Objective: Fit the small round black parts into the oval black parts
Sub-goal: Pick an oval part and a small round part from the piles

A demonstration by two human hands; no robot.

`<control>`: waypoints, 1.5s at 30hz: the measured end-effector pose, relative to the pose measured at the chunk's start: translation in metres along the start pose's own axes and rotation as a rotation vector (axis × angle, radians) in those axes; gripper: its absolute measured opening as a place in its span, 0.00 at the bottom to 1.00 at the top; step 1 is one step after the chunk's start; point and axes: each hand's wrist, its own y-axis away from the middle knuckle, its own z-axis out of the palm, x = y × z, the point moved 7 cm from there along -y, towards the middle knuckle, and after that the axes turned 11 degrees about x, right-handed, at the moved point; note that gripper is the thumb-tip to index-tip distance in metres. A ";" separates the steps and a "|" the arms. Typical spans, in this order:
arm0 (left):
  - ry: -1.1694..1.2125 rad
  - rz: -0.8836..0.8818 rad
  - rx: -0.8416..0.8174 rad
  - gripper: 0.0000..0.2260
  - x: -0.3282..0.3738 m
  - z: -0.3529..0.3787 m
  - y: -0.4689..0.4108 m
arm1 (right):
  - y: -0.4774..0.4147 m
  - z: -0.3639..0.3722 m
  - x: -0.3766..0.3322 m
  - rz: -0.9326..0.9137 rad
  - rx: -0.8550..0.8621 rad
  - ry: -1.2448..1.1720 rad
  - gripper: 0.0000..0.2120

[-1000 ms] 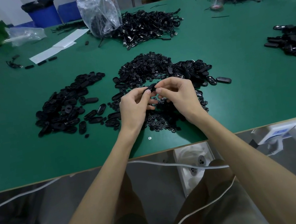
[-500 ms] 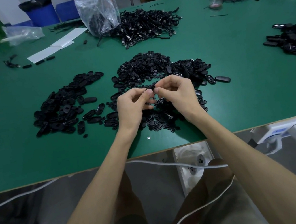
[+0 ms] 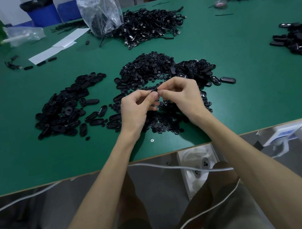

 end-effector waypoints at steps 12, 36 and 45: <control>-0.035 -0.003 -0.001 0.05 0.002 0.002 0.001 | 0.005 0.005 -0.012 -0.146 -0.030 0.111 0.04; -0.125 0.005 0.012 0.04 0.006 0.003 0.003 | 0.005 0.003 -0.010 -0.078 -0.035 0.060 0.05; -0.226 0.046 0.038 0.05 0.012 0.002 0.004 | 0.007 0.006 -0.009 -0.082 -0.041 0.076 0.04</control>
